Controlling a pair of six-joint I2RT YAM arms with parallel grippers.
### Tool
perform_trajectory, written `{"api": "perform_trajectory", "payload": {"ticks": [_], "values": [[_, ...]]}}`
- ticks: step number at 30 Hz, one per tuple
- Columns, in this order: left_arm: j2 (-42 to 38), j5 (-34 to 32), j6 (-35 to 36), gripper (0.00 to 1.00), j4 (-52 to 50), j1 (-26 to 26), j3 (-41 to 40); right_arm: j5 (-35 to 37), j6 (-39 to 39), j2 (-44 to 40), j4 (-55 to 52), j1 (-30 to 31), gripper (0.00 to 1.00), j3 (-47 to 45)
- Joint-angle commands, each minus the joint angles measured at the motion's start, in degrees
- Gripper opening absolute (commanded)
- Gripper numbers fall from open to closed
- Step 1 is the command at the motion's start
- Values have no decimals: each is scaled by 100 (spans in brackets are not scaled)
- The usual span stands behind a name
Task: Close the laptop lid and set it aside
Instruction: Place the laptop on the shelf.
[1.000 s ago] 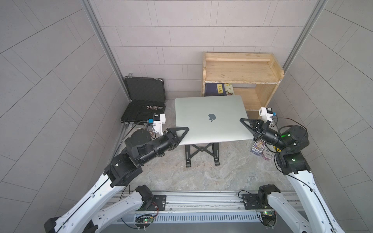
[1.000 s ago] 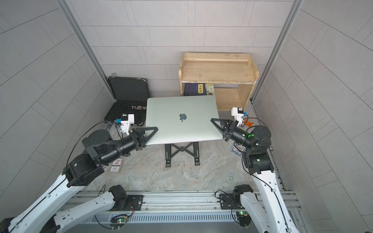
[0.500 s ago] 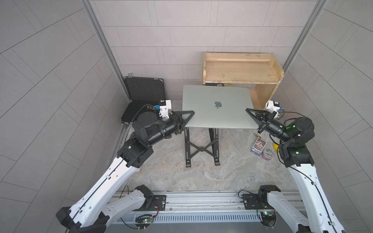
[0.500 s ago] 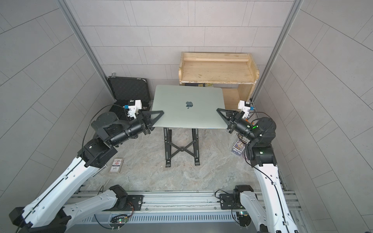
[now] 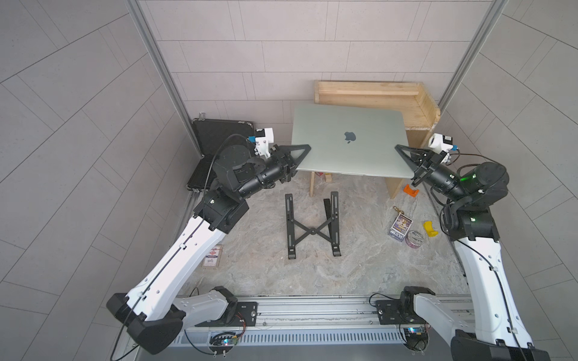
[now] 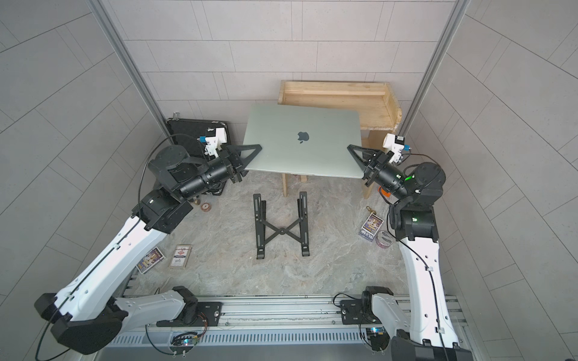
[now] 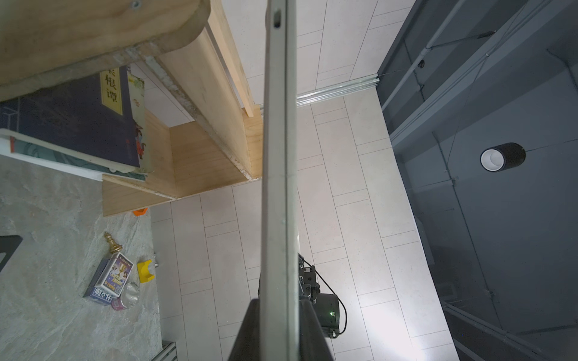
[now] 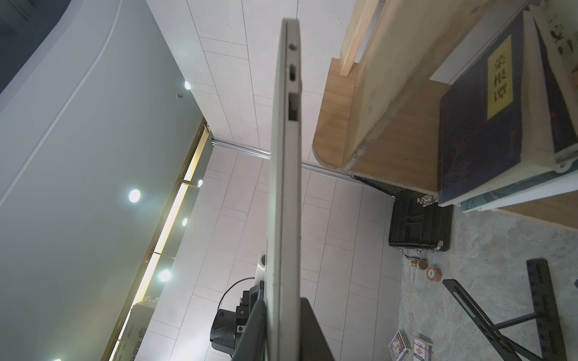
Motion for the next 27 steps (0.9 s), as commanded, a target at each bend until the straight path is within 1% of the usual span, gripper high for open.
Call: {"api": "perform_trajectory", "payload": {"ticks": [1,11,22,27], "values": [[496,1201,271,11,259,-349,431,-79,-240,75,718,159,0,387],[1561,1497,229,11,408,-348,1374,-117,-402,427,622,-284,0,686],[2665,1851,68,11,505,-366,2309,-155,-726,421,259,-857,0,713],[2931,1868,55,11,484,-369,2429,-100,-780,410,152,-1056,0,627]]}}
